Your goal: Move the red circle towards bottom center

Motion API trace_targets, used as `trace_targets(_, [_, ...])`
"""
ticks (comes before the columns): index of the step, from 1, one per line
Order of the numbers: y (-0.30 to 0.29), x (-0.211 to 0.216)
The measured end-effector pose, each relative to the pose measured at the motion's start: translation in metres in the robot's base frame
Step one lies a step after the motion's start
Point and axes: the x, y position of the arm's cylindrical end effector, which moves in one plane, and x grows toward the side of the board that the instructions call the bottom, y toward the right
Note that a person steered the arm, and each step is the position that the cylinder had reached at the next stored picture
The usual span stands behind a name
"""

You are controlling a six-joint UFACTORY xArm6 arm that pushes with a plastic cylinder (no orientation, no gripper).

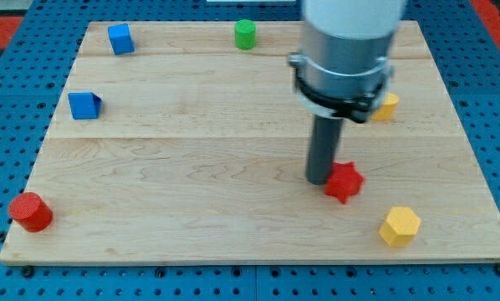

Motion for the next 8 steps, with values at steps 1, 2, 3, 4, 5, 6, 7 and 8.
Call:
trace_targets(1, [0.042, 0.001])
trace_targets(2, [0.035, 0.000])
trace_targets(3, [-0.043, 0.013])
trace_targets(4, [-0.092, 0.064])
trace_targets(5, [-0.166, 0.087])
trace_targets(6, [-0.259, 0.087])
trace_targets(7, [-0.406, 0.082])
trace_targets(8, [-0.405, 0.080])
